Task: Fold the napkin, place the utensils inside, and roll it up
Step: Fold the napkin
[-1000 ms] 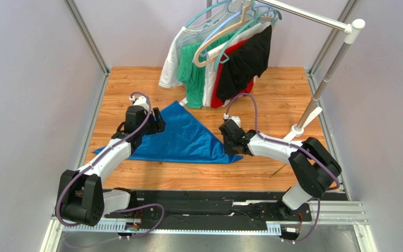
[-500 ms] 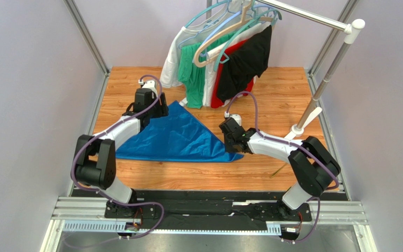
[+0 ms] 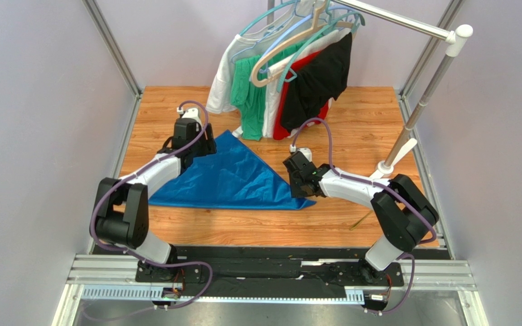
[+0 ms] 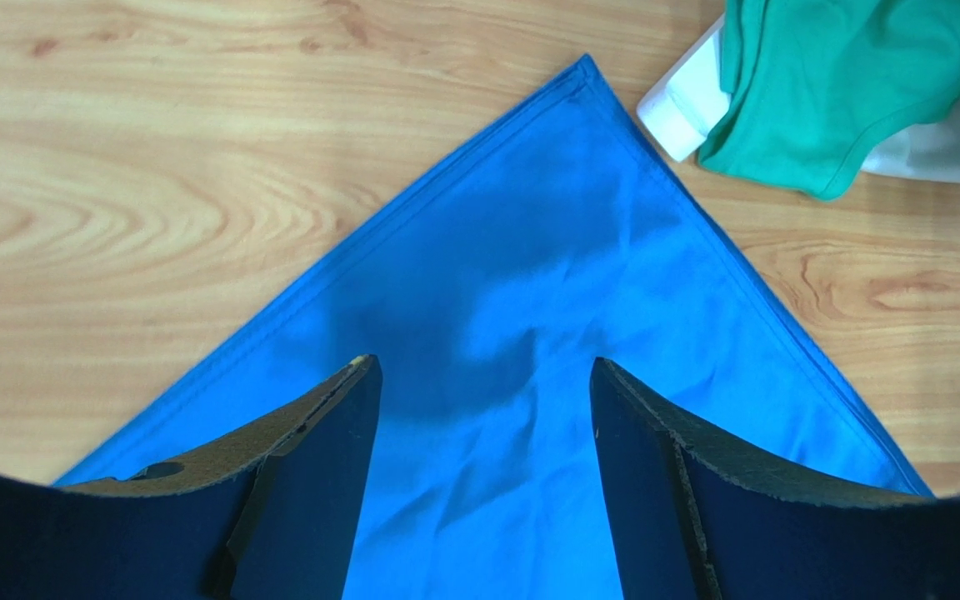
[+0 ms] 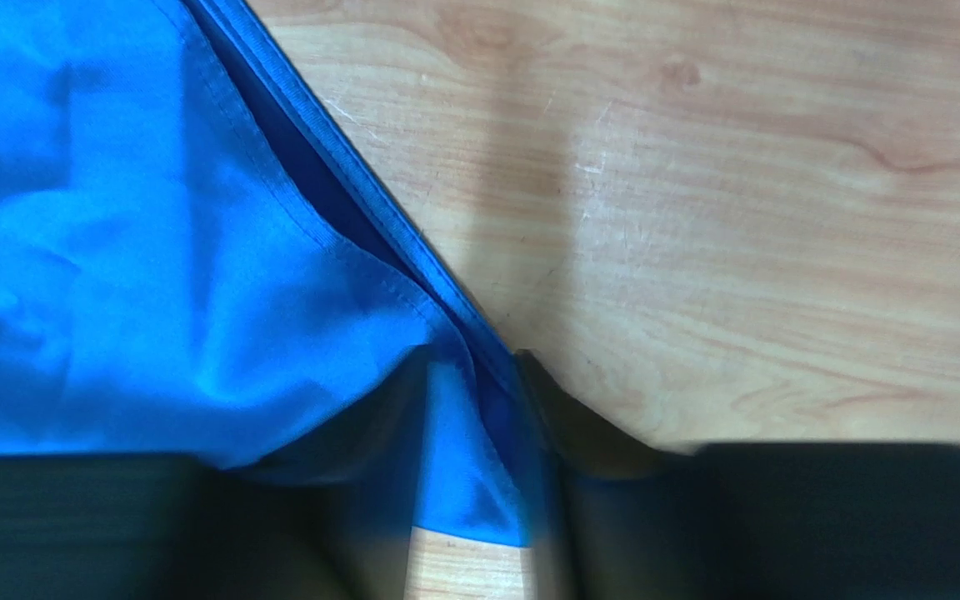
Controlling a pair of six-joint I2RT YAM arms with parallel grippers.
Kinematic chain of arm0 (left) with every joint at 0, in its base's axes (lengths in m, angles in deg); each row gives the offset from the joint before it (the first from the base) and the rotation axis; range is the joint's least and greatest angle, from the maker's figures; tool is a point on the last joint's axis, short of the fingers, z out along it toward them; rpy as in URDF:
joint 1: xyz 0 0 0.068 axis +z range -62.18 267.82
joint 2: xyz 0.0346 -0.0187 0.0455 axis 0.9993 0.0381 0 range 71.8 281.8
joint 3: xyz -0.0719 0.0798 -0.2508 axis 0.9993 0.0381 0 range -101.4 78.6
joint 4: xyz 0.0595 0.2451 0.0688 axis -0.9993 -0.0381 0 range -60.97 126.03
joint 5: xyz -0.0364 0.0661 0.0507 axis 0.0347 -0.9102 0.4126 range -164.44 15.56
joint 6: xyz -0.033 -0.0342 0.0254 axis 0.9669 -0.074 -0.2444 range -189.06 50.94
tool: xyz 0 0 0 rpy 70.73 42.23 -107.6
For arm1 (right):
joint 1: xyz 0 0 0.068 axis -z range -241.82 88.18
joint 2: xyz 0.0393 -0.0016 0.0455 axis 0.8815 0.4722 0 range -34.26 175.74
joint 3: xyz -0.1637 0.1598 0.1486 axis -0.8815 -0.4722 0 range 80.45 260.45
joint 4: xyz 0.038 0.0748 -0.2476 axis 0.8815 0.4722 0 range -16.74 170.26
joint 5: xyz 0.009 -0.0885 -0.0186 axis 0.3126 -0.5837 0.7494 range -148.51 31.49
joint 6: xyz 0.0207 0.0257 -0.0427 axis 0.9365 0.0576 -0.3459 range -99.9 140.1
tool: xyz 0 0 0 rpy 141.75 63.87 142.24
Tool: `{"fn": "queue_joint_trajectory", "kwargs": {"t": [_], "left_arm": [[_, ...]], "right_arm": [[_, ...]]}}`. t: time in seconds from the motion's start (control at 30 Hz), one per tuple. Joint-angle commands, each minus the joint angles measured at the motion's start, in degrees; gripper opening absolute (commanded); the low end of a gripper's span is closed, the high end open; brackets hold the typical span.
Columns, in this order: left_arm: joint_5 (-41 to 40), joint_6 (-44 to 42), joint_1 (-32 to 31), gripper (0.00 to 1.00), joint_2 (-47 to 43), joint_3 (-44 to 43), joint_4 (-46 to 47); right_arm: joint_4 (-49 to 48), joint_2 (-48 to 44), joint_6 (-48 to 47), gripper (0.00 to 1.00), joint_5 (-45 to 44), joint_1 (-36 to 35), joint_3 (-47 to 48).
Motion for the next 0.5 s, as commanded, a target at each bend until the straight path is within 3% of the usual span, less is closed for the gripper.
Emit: {"fn": "queue_joint_trajectory", "kwargs": {"t": [0.0,0.13,0.33,0.47], "left_arm": [[-0.5,3.7,0.9,0.72,-6.0,2.7,-0.8],[0.1,5.3,1.0,0.73,-10.3,5.5,-2.6],[2.7,7.0,0.7,0.73,-12.6,6.9,-4.4],[4.8,8.0,0.0,0.74,-13.0,7.3,-3.7]], "right_arm": [[1.8,-3.7,-1.0,0.54,-1.1,0.3,2.2],[4.5,-7.7,-0.5,0.67,-2.4,0.3,2.4],[11.3,-14.1,5.6,0.7,-7.8,3.0,1.4],[10.9,-18.1,9.2,0.7,-7.1,5.3,-2.1]]}}
